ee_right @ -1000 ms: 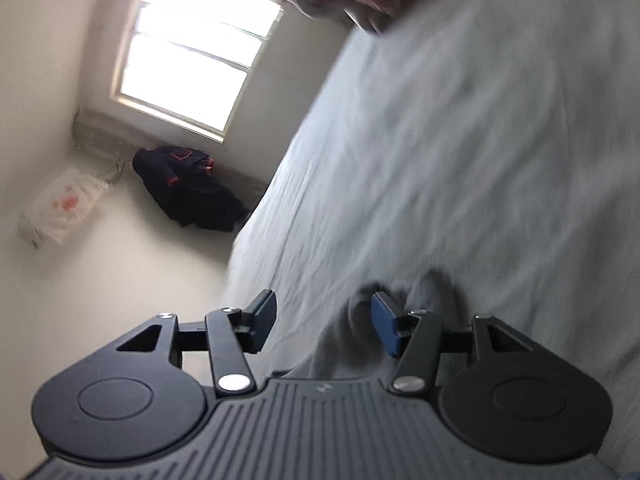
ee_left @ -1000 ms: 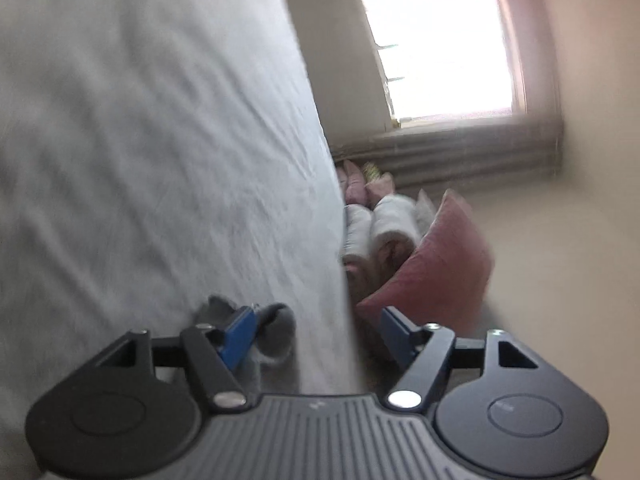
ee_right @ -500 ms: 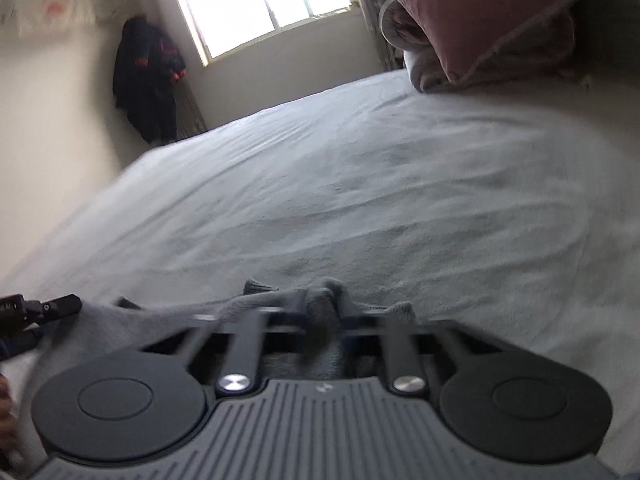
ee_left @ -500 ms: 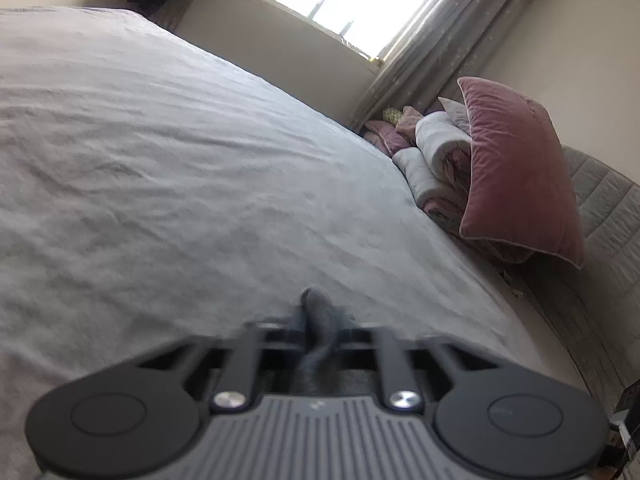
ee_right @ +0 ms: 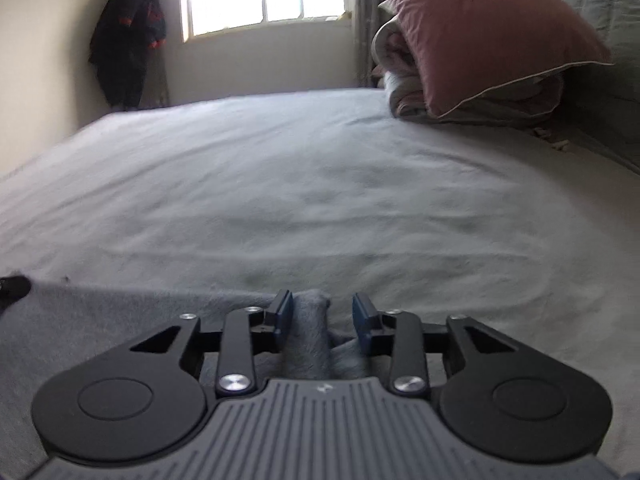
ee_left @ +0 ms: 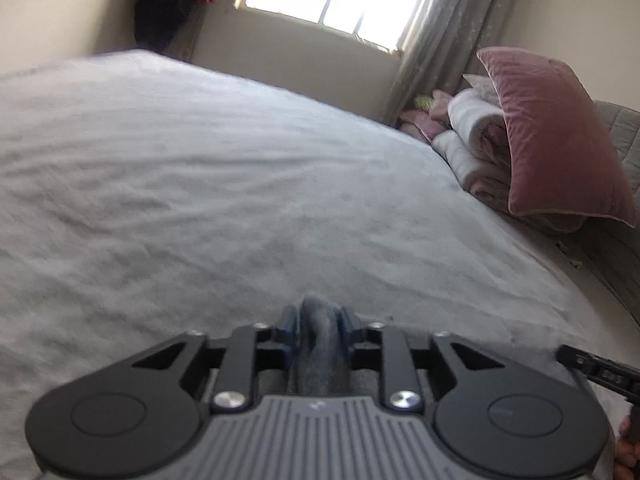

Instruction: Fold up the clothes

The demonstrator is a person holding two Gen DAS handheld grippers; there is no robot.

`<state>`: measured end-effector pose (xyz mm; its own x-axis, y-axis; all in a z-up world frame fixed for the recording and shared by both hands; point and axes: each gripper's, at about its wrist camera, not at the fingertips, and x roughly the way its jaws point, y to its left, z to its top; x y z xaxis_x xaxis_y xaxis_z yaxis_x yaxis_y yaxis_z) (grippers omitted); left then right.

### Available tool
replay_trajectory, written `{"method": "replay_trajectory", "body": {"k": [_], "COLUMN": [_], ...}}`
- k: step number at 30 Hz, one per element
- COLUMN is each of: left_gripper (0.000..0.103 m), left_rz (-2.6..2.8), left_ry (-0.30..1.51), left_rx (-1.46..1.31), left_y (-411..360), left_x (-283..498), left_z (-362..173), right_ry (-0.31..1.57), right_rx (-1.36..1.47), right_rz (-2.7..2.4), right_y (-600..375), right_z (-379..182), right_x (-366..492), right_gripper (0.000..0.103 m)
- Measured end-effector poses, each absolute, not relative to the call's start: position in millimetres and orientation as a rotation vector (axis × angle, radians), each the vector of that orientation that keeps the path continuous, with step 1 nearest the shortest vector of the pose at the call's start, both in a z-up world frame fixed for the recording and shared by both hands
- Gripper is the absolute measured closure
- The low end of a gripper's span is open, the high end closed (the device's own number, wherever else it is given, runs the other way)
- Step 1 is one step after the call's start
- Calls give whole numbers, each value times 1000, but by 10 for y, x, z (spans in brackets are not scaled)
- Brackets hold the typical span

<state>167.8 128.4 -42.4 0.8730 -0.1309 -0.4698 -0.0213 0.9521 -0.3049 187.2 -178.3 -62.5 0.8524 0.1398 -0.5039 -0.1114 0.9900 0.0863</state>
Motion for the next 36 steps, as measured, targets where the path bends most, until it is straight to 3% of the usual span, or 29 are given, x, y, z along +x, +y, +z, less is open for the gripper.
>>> {"method": "replay_trajectory", "body": {"k": [8, 15, 23, 24, 26, 36], "left_gripper": [57, 56, 56, 55, 34, 22], "left_rz": [-108, -117, -128, -116, -77, -119], "left_ry": [487, 556, 551, 558, 582, 775], "left_rx": [-216, -173, -144, -138, -148, -521], "left_y": [950, 916, 1071, 1084, 1118, 1662], "left_x": [1598, 1688, 1546, 1523, 1495, 1066], "left_z": [-192, -578, -485, -460, -401, -348], "right_ry": [498, 600, 601, 612, 621, 734], "right_rx": [65, 23, 178, 195, 218, 452], "right_rz": [188, 186, 219, 226, 212, 201], "right_y": [-1625, -1422, -1991, -2036, -2117, -2563], "right_z": [-404, -661, -633, -608, -532, -331], "right_x": [1708, 1857, 1798, 1786, 1732, 1360], "right_gripper": [59, 57, 58, 58, 52, 43]}}
